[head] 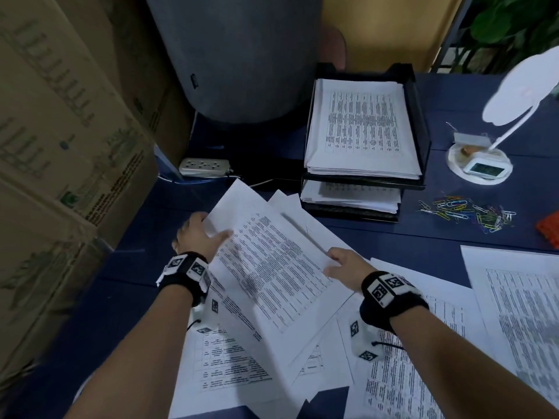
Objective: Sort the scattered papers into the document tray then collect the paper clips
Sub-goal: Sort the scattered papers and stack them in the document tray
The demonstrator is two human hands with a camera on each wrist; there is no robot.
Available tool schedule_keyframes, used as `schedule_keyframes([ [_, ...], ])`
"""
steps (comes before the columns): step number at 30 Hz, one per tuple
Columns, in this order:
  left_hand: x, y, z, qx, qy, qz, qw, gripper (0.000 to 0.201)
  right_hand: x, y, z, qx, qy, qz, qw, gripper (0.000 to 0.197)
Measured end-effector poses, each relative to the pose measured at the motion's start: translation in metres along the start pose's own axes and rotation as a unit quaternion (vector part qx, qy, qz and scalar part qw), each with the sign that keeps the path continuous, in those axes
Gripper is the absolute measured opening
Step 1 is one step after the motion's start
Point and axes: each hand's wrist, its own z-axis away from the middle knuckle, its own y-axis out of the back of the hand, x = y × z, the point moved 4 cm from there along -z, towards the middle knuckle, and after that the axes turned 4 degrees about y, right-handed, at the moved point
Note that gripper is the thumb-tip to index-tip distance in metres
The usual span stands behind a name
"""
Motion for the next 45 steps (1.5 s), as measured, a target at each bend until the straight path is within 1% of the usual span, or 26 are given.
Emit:
schedule_keyframes([
  [2, 0.012, 0.008, -0.003, -0.007, -0.034, 0.087, 0.996, 0.023, 0.003, 0.005, -0.001, 0.017, -0.022, -0.003, 1.0, 0.019],
  [3, 0.02, 0.009, -0.001, -0.027, -0.051, 0.135, 0.989, 0.016, 0.004, 0.005, -0.002, 0.023, -0.029, -0.004, 0.999, 0.026],
  [4, 0.03, 0.009, 0.003, -0.049, -0.075, 0.176, 0.98, 0.021, 0.005, 0.005, -0.003, 0.03, -0.038, -0.013, 0.999, 0.031],
  [6, 0.046, 0.005, 0.011, -0.09, -0.114, 0.204, 0.968, 0.027, 0.008, 0.005, -0.004, 0.053, -0.053, -0.049, 0.996, 0.037],
  [9, 0.063, -0.002, 0.02, -0.153, -0.114, 0.231, 0.954, 0.026, 0.016, 0.007, -0.005, 0.097, -0.078, -0.102, 0.987, 0.036],
  [11, 0.072, -0.001, 0.021, -0.166, -0.127, 0.25, 0.946, 0.023, 0.022, 0.011, -0.005, 0.11, -0.077, -0.109, 0.985, 0.03],
  [14, 0.09, 0.014, 0.022, -0.13, -0.144, 0.273, 0.942, 0.016, 0.025, 0.023, 0.0, 0.165, -0.053, -0.129, 0.976, 0.014],
  [16, 0.101, 0.029, 0.018, -0.072, -0.148, 0.286, 0.944, 0.012, 0.021, 0.038, 0.005, 0.214, -0.026, -0.158, 0.964, 0.018],
  [17, 0.107, 0.038, 0.016, -0.02, -0.163, 0.264, 0.951, 0.014, 0.017, 0.046, 0.008, 0.229, -0.01, -0.184, 0.956, 0.02],
  [18, 0.113, 0.045, 0.014, 0.047, -0.188, 0.223, 0.955, 0.029, 0.013, 0.055, 0.01, 0.236, -0.002, -0.218, 0.947, 0.021],
  [19, 0.118, 0.052, 0.012, 0.105, -0.211, 0.185, 0.954, 0.051, 0.01, 0.064, 0.011, 0.237, 0.001, -0.26, 0.936, 0.021],
  [20, 0.123, 0.056, 0.011, 0.144, -0.217, 0.172, 0.95, 0.071, 0.005, 0.072, 0.012, 0.232, 0.003, -0.315, 0.92, 0.019],
  [21, 0.128, 0.059, 0.01, 0.162, -0.21, 0.181, 0.947, 0.085, -0.001, 0.08, 0.013, 0.226, 0.009, -0.375, 0.899, 0.017],
  [22, 0.132, 0.058, 0.009, 0.159, -0.2, 0.201, 0.946, 0.093, -0.006, 0.089, 0.014, 0.226, 0.017, -0.425, 0.876, 0.016],
  [24, 0.141, 0.048, 0.007, 0.101, -0.195, 0.251, 0.943, 0.097, -0.014, 0.107, 0.014, 0.248, 0.035, -0.481, 0.84, 0.017],
  [27, 0.157, 0.029, 0.016, -0.047, -0.179, 0.338, 0.923, 0.103, -0.019, 0.129, 0.013, 0.297, 0.039, -0.512, 0.805, 0.021],
  [30, 0.172, 0.014, 0.029, -0.153, -0.164, 0.332, 0.916, 0.096, -0.017, 0.146, 0.014, 0.372, 0.011, -0.509, 0.776, 0.016],
  [32, 0.183, 0.005, 0.038, -0.216, -0.167, 0.315, 0.909, 0.076, -0.018, 0.154, 0.016, 0.416, -0.001, -0.448, 0.791, 0.012],
  [33, 0.188, 0.001, 0.042, -0.239, -0.171, 0.301, 0.907, 0.063, -0.018, 0.159, 0.015, 0.435, 0.0, -0.417, 0.798, 0.015],
  [35, 0.198, -0.008, 0.045, -0.259, -0.168, 0.261, 0.915, 0.044, -0.018, 0.166, 0.013, 0.454, 0.014, -0.384, 0.804, 0.022],
  [36, 0.201, -0.012, 0.045, -0.257, -0.163, 0.246, 0.92, 0.038, -0.02, 0.168, 0.012, 0.448, 0.023, -0.374, 0.812, 0.025],
  [38, 0.209, -0.019, 0.042, -0.241, -0.153, 0.234, 0.929, 0.03, -0.023, 0.168, 0.009, 0.385, 0.021, -0.355, 0.851, 0.04],
  [40, 0.217, -0.025, 0.038, -0.219, -0.15, 0.225, 0.938, 0.028, -0.026, 0.167, 0.009, 0.314, -0.006, -0.309, 0.898, 0.057],
  [41, 0.22, -0.027, 0.037, -0.21, -0.155, 0.211, 0.942, 0.029, -0.027, 0.168, 0.008, 0.306, -0.015, -0.277, 0.911, 0.06],
  [43, 0.228, -0.034, 0.033, -0.192, -0.177, 0.169, 0.95, 0.037, -0.026, 0.175, 0.007, 0.351, -0.024, -0.231, 0.907, 0.049],
  [45, 0.234, -0.039, 0.032, -0.17, -0.203, 0.144, 0.953, 0.047, -0.024, 0.182, 0.009, 0.414, -0.023, -0.23, 0.88, 0.029],
])
